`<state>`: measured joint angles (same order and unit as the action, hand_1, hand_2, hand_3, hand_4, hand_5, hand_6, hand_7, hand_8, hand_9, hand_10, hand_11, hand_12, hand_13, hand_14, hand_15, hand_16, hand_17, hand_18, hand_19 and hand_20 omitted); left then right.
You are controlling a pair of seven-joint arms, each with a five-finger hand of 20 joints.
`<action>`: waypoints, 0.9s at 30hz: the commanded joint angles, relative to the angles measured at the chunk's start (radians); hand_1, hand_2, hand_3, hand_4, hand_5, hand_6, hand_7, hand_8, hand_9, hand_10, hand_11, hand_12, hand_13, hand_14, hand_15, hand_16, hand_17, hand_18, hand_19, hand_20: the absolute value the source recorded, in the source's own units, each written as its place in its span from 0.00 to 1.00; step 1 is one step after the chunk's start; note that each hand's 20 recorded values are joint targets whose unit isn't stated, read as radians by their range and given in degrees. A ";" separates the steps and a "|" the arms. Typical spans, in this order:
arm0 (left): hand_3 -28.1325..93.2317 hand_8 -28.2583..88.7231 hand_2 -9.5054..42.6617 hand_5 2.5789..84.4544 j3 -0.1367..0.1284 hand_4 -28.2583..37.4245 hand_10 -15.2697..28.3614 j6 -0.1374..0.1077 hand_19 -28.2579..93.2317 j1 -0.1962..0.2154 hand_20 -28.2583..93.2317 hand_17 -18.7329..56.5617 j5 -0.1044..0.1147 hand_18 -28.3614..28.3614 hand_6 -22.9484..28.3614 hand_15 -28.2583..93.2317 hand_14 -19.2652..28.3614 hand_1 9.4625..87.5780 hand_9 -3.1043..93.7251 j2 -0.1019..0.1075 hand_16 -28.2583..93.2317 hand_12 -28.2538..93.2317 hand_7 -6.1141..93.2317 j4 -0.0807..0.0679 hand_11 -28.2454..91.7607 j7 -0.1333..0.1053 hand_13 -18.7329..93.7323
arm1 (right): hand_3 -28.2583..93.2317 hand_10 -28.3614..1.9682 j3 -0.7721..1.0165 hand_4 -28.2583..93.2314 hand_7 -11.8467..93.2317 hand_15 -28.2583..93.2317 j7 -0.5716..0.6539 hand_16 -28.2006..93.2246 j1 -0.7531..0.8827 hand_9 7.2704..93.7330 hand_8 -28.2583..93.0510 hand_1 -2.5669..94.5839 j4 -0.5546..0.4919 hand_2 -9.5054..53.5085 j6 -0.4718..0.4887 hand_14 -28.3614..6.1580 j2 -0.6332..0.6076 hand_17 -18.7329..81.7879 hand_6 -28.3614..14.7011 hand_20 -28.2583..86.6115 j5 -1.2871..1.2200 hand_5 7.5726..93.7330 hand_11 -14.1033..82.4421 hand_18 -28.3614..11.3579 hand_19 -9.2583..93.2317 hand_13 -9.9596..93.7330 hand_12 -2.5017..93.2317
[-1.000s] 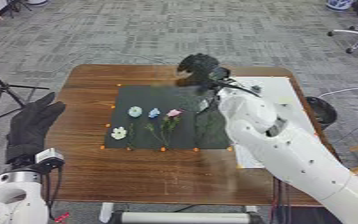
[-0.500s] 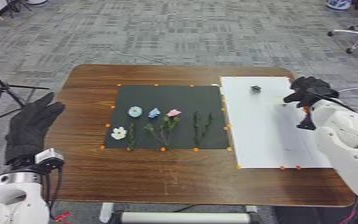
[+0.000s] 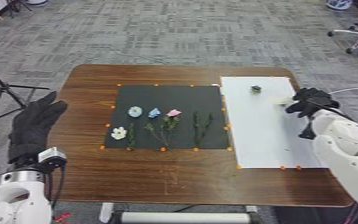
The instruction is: Arrange flowers
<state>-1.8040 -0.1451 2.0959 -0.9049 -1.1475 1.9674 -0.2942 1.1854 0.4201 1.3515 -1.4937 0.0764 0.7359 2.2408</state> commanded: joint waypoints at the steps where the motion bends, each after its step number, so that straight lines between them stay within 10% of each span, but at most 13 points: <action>1: 0.79 0.18 0.36 0.55 0.001 0.00 0.71 -0.006 0.32 0.003 0.37 0.36 0.005 0.72 0.54 0.37 0.76 0.17 0.55 -0.001 0.22 0.30 0.16 0.005 0.40 0.002 0.52 | 0.79 0.47 -0.017 0.11 0.23 0.67 -0.011 0.47 -0.022 0.50 0.17 0.39 0.001 0.00 -0.015 0.39 0.020 0.49 0.58 0.74 0.019 0.48 0.23 0.12 0.80 0.71 0.20; 27: 0.79 0.18 0.36 0.55 -0.016 0.00 0.70 0.018 0.32 0.018 0.37 0.36 0.009 0.72 0.55 0.37 0.76 0.18 0.55 -0.020 0.22 0.30 0.16 0.005 0.40 -0.012 0.53 | 0.80 0.42 -0.137 0.11 0.22 0.68 -0.069 0.47 -0.139 0.45 0.17 0.38 0.013 0.00 0.023 0.39 0.051 0.49 0.57 0.74 0.022 0.45 0.21 0.12 0.80 0.71 0.20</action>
<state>-1.8078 -0.1432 2.0989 -0.9020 -1.1518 1.9673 -0.2992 1.0746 0.3789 1.2261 -1.4714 0.0663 0.7628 2.2507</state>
